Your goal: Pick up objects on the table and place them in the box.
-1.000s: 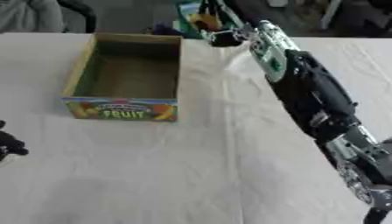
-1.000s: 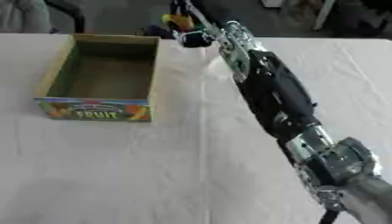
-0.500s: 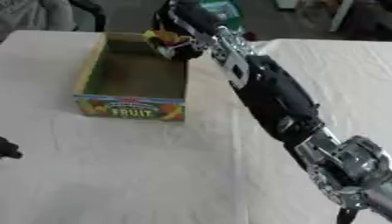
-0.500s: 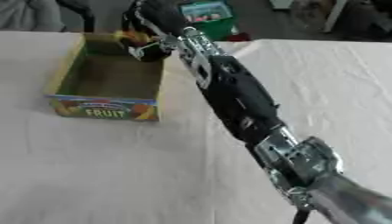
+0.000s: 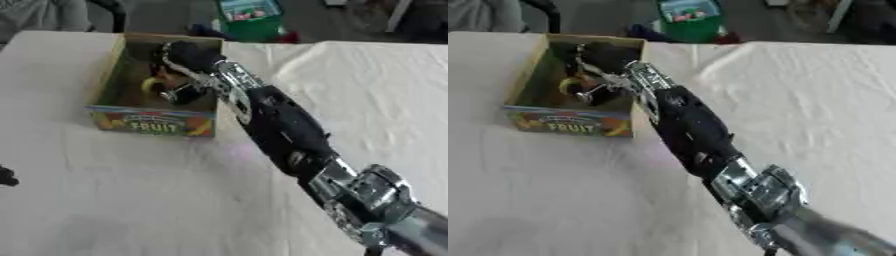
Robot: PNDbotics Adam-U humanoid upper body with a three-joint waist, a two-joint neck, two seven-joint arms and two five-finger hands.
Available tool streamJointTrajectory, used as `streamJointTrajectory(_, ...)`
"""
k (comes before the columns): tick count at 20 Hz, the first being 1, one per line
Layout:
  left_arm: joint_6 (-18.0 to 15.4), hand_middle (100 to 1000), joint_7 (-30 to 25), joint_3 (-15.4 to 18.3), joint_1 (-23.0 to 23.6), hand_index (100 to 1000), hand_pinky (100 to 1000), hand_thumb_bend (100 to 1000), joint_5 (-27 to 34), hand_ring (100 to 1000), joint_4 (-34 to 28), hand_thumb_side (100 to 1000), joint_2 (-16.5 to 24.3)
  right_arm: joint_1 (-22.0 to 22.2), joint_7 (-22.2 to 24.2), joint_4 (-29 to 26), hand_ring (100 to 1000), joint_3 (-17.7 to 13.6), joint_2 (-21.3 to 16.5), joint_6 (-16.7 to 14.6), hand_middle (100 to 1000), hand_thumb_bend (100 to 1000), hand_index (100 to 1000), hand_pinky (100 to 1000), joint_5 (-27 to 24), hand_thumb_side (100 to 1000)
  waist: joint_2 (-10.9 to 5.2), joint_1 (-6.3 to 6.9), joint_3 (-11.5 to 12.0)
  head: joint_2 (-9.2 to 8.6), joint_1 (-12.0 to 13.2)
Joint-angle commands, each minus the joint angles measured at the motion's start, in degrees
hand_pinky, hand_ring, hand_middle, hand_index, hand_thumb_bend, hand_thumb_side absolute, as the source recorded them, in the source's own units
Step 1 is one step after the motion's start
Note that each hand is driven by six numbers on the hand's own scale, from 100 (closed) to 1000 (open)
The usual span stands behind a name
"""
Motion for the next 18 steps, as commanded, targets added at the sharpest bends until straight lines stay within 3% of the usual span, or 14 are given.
streamJointTrajectory(1,-0.05,452,-0.23,0.03,-0.71,665,466,100,0.38,487,-1.20,780,0.09,-0.96,-0.06,0.09,719,-0.81,-0.10,1.23,755,100,842,616,2.24,234,-0.75,0.47,-0.15,-0.61,-0.24)
streamJointTrajectory(5,-0.04,452,-0.16,0.09,-0.55,665,466,100,0.30,487,-1.12,782,0.11,-0.98,-0.13,-0.61,789,-1.12,-0.38,2.08,832,100,870,661,1.15,211,-0.81,0.54,-0.58,-0.56,-0.12)
streamJointTrajectory(10,-0.08,452,-0.04,0.27,-0.25,665,466,100,0.21,487,-1.04,783,0.17,-1.30,0.84,-3.17,798,-1.16,-1.21,2.20,851,100,868,649,-3.75,181,-1.12,0.45,-1.45,-0.38,0.27)
streamJointTrajectory(13,-0.06,452,0.21,0.55,0.09,665,467,100,0.09,488,-0.92,787,0.20,-1.50,3.24,-5.10,730,-1.28,-1.99,2.29,764,100,826,590,-11.01,191,-1.40,0.24,-2.57,-0.10,0.82)
streamJointTrajectory(18,-0.13,453,0.78,1.19,0.64,665,467,100,-0.24,489,-0.77,787,0.39,-1.09,8.96,-11.92,642,-0.85,-5.10,3.97,659,100,760,492,-29.56,234,-1.95,-0.08,-5.54,0.30,2.69)
